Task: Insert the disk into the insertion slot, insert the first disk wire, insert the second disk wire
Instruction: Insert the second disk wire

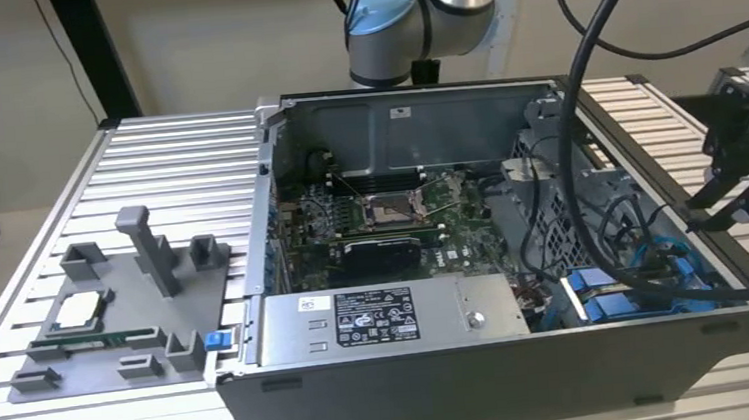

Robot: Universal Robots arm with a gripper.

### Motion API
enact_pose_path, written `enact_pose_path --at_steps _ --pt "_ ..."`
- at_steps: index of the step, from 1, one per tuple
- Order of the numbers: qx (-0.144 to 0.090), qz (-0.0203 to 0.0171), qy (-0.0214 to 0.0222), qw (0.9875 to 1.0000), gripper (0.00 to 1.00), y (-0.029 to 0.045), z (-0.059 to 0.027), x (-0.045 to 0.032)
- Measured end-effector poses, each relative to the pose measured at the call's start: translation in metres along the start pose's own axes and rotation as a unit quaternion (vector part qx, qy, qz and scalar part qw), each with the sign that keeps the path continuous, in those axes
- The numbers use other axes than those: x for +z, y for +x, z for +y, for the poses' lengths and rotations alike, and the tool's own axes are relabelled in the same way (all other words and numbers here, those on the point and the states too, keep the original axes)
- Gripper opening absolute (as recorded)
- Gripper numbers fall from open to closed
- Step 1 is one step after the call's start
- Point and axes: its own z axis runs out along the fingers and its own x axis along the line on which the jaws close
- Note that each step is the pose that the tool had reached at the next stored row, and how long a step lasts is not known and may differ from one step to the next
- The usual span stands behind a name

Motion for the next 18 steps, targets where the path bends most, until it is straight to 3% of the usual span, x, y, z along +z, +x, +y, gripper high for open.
enact_pose_path --at_steps 3,7,9,13,18 --pt "-0.001 -0.0129 -0.0003 0.9999 1.00 0.0042 -0.0004 0.0008" --pt "-0.003 -0.0331 -0.0008 0.9994 1.00 0.0071 -0.0005 0.0024" --pt "-0.003 -0.0399 -0.0010 0.9992 1.00 0.0085 -0.0006 0.0027" --pt "-0.004 -0.0468 -0.0012 0.9989 1.00 0.0115 -0.0007 0.0027" --pt "-0.004 -0.0496 -0.0012 0.9988 1.00 0.0142 -0.0008 0.0035"
